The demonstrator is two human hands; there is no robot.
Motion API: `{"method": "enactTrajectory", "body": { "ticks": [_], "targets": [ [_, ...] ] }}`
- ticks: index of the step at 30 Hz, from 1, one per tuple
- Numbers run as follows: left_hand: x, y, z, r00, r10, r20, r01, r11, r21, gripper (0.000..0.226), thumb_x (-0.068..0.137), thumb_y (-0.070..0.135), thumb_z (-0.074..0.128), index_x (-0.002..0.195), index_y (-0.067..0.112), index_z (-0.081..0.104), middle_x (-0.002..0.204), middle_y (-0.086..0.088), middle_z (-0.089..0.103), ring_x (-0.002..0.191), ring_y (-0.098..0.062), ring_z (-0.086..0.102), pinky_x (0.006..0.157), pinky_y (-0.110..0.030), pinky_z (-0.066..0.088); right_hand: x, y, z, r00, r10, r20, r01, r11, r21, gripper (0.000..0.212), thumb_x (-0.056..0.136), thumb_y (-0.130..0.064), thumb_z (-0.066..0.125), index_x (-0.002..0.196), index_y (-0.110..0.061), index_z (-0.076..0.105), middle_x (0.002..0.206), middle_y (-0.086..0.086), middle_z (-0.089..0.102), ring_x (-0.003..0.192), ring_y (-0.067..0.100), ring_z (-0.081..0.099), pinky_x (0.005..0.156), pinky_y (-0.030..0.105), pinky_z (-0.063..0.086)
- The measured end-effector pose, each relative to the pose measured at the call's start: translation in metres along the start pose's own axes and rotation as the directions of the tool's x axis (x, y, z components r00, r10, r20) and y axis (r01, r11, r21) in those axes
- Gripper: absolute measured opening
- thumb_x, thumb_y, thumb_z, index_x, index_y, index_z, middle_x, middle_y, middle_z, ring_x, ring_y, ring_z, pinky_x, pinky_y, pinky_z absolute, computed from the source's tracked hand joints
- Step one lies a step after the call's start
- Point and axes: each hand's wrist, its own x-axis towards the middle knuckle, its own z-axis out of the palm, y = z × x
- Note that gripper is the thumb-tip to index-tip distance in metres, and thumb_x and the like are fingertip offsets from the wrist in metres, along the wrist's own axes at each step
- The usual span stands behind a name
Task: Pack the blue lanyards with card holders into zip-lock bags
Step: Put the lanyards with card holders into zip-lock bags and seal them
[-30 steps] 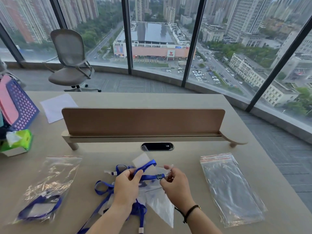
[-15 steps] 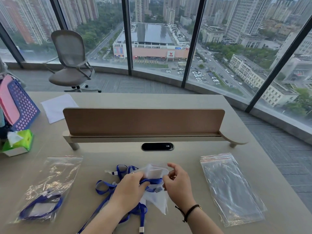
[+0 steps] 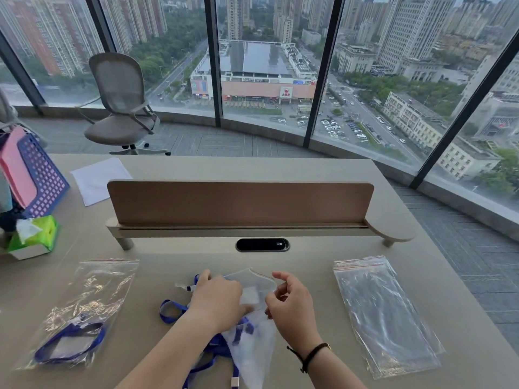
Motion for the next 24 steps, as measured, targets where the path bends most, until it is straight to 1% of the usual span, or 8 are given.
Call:
{"method": "enactTrajectory", "body": {
  "ticks": [5, 8, 11, 13, 15, 18, 21, 24],
  "targets": [
    [-0.016, -0.003, 0.013, 0.975, -0.090, -0.203, 0.026, 0.954, -0.299, 0.078, 0.081, 0.085, 0.014, 0.117, 0.041, 0.066, 0.154, 0.012, 0.042, 0.146, -0.016, 0.025, 0.118, -0.046, 0.017, -0.002, -0.007, -0.010, 0.999, 0.050, 0.013, -0.051, 0.992, 0.118, 0.037, 0.088, 0.006, 0.056, 0.115, -0.019, 0.056, 0.074, 0.008, 0.057, 0.057, 0.024, 0.071, 0.058, 0.032, 0.060],
    [-0.030, 0.000, 0.022, 0.981, -0.050, -0.186, -0.034, 0.906, -0.422, 0.061, 0.080, 0.087, 0.034, 0.111, 0.046, 0.067, 0.164, 0.014, 0.013, 0.152, -0.020, 0.000, 0.122, -0.044, 0.013, -0.001, -0.008, -0.012, 0.997, 0.079, 0.001, -0.078, 0.982, 0.171, 0.040, 0.089, 0.006, 0.056, 0.118, -0.020, 0.052, 0.079, 0.018, 0.057, 0.060, 0.025, 0.073, 0.061, 0.035, 0.062],
    [-0.035, 0.006, 0.028, 0.986, -0.029, -0.165, -0.058, 0.863, -0.502, 0.030, 0.085, 0.066, 0.060, 0.095, 0.039, 0.070, 0.160, 0.014, 0.026, 0.149, -0.020, 0.021, 0.117, -0.037, 0.033, -0.002, -0.010, -0.014, 0.997, 0.078, 0.000, -0.077, 0.982, 0.174, 0.044, 0.090, 0.005, 0.056, 0.120, -0.027, 0.049, 0.086, 0.027, 0.060, 0.060, 0.025, 0.073, 0.065, 0.040, 0.063],
    [-0.034, 0.006, 0.029, 0.976, -0.023, -0.218, -0.108, 0.813, -0.571, 0.022, 0.091, 0.051, 0.062, 0.089, 0.031, 0.071, 0.132, 0.014, 0.057, 0.118, -0.007, 0.055, 0.098, -0.028, 0.051, -0.003, -0.011, -0.017, 0.997, 0.070, 0.013, -0.071, 0.987, 0.146, 0.042, 0.090, 0.003, 0.056, 0.117, -0.030, 0.054, 0.076, 0.018, 0.060, 0.060, 0.028, 0.072, 0.065, 0.042, 0.062],
    [-0.031, 0.002, 0.027, 0.965, -0.001, -0.261, -0.153, 0.808, -0.568, 0.021, 0.094, 0.046, 0.061, 0.088, 0.028, 0.071, 0.091, 0.018, 0.065, 0.083, -0.001, 0.060, 0.080, -0.028, 0.055, 0.000, -0.008, -0.022, 0.997, 0.065, 0.048, -0.068, 0.996, 0.050, 0.033, 0.089, -0.001, 0.056, 0.107, -0.028, 0.061, 0.067, 0.006, 0.055, 0.062, 0.032, 0.070, 0.065, 0.046, 0.061],
    [-0.030, -0.004, 0.019, 0.952, 0.030, -0.304, -0.194, 0.829, -0.525, 0.017, 0.096, 0.036, 0.061, 0.086, 0.025, 0.069, 0.073, 0.020, 0.061, 0.071, 0.000, 0.059, 0.070, -0.015, 0.048, 0.005, -0.004, -0.032, 0.989, 0.032, 0.141, -0.002, 0.978, -0.210, 0.003, 0.088, -0.028, 0.065, 0.085, -0.030, 0.065, 0.064, 0.003, 0.062, 0.061, 0.024, 0.067, 0.067, 0.047, 0.059],
    [-0.029, -0.013, 0.012, 0.949, 0.066, -0.307, -0.218, 0.842, -0.493, 0.018, 0.098, 0.030, 0.060, 0.081, 0.024, 0.066, 0.067, 0.019, 0.058, 0.065, 0.002, 0.056, 0.064, -0.012, 0.042, 0.011, -0.007, -0.047, 0.964, 0.016, 0.267, 0.129, 0.846, -0.517, 0.041, 0.072, -0.071, 0.065, 0.084, -0.032, 0.064, 0.073, -0.006, 0.066, 0.065, 0.007, 0.062, 0.059, 0.026, 0.051],
    [-0.026, -0.029, 0.008, 0.954, 0.110, -0.279, -0.239, 0.842, -0.484, 0.014, 0.097, 0.028, 0.061, 0.089, 0.024, 0.071, 0.079, 0.015, 0.070, 0.075, 0.002, 0.063, 0.074, -0.018, 0.051, 0.022, -0.010, -0.064, 0.928, 0.012, 0.373, 0.276, 0.651, -0.707, 0.054, 0.062, -0.079, 0.065, 0.092, -0.034, 0.065, 0.090, -0.012, 0.066, 0.080, 0.007, 0.060, 0.069, 0.026, 0.049]
  ]
}}
